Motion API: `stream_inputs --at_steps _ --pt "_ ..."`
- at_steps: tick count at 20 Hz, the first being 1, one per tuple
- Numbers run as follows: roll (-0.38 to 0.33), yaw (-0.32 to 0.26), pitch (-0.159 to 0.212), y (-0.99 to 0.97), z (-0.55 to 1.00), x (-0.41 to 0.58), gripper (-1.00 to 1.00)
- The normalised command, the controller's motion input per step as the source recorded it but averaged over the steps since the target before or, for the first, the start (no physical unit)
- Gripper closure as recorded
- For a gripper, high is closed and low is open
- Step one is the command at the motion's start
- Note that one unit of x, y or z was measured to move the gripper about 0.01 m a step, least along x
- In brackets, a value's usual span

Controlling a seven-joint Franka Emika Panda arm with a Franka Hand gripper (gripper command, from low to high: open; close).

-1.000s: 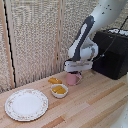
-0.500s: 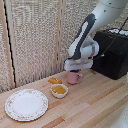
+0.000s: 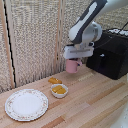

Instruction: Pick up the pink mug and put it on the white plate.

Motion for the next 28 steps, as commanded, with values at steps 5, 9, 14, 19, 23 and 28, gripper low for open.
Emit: stream_inputs --at_steps 5,9,14,19,23,28 --pt "0.0 0.009 0.0 0.83 0.47 0.026 1.0" --pt "0.0 0.011 0.021 0.89 0.29 0.126 1.0" --pt "0.0 0.033 0.045 0.88 0.18 0.107 1.0" --pt "0.0 0.068 0.051 0.79 0.01 0.005 1.0" --pt "0.0 0.065 0.025 0.8 -0.13 0.0 1.0" --pt "-0.002 0.073 0.034 0.79 -0.25 0.026 1.0"
